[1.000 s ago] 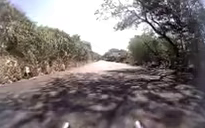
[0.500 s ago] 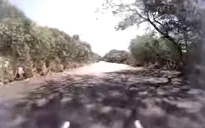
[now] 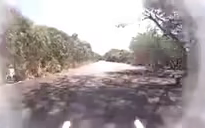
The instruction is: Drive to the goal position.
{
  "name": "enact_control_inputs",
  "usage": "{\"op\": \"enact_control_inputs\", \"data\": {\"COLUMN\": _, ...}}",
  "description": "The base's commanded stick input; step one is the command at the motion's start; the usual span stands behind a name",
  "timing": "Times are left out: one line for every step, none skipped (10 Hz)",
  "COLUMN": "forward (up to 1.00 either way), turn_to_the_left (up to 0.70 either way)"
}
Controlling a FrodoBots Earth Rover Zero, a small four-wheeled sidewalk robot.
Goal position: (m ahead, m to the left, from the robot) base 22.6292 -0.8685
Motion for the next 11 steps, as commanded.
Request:
{"op": "enact_control_inputs", "data": {"forward": 0.85, "turn_to_the_left": 0.0}}
{"op": "enact_control_inputs", "data": {"forward": 0.85, "turn_to_the_left": 0.0}}
{"op": "enact_control_inputs", "data": {"forward": 0.85, "turn_to_the_left": 0.0}}
{"op": "enact_control_inputs", "data": {"forward": 0.85, "turn_to_the_left": 0.0}}
{"op": "enact_control_inputs", "data": {"forward": 0.85, "turn_to_the_left": 0.0}}
{"op": "enact_control_inputs", "data": {"forward": 0.85, "turn_to_the_left": 0.0}}
{"op": "enact_control_inputs", "data": {"forward": 0.85, "turn_to_the_left": 0.0}}
{"op": "enact_control_inputs", "data": {"forward": 0.85, "turn_to_the_left": 0.0}}
{"op": "enact_control_inputs", "data": {"forward": 0.85, "turn_to_the_left": 0.0}}
{"op": "enact_control_inputs", "data": {"forward": 0.85, "turn_to_the_left": 0.0}}
{"op": "enact_control_inputs", "data": {"forward": 0.85, "turn_to_the_left": 0.0}}
